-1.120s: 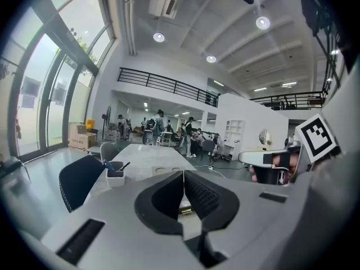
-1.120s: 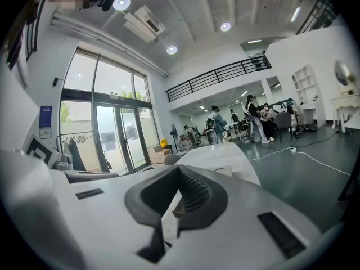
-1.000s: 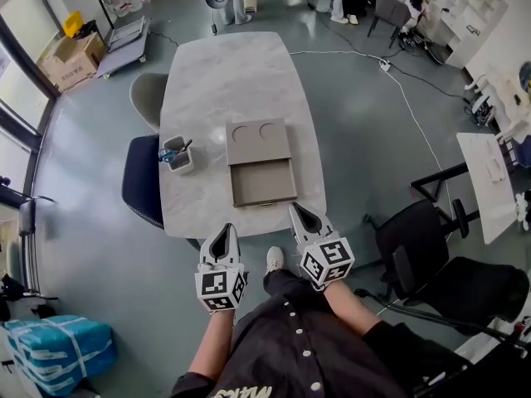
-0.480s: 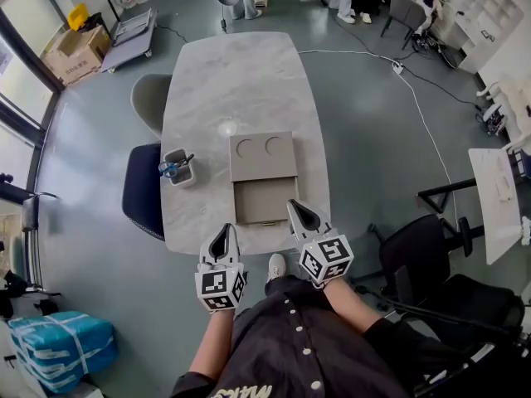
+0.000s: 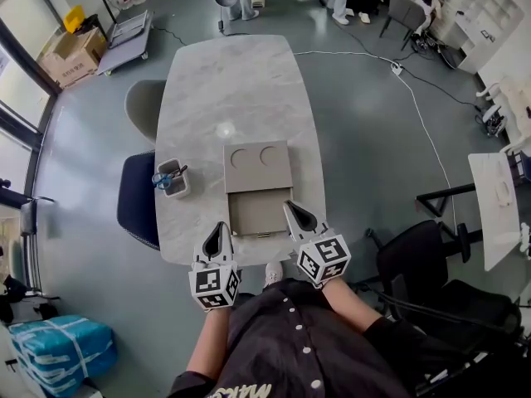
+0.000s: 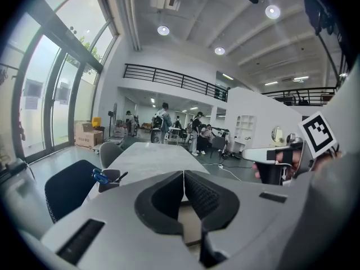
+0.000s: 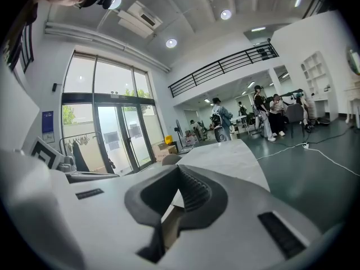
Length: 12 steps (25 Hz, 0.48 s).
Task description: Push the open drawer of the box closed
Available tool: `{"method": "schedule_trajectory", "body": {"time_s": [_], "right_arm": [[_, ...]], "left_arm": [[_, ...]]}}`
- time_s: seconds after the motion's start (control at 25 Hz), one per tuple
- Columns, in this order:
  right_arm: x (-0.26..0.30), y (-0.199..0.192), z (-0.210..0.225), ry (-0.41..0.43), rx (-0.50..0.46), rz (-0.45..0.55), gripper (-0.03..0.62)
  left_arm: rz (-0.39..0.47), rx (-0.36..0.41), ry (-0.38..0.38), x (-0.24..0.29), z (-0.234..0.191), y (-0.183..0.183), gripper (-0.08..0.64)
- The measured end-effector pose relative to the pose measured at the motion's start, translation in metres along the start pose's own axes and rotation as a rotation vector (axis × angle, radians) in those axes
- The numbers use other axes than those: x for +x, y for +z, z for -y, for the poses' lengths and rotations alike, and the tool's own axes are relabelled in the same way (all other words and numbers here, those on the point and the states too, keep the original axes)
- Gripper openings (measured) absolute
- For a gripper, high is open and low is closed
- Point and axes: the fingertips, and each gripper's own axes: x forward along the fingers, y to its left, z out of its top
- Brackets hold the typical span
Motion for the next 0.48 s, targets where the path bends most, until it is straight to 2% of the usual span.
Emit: {"method": "schedule_trajectory", "body": {"time_s": [0.48], "right_arm": [[0.017,-0.012,0.0,-0.054,0.066,-0.044,-0.002]], "left_arm": [[-0.032,0.011,-0.06,0.008,-0.007,0.0,0.017]]}}
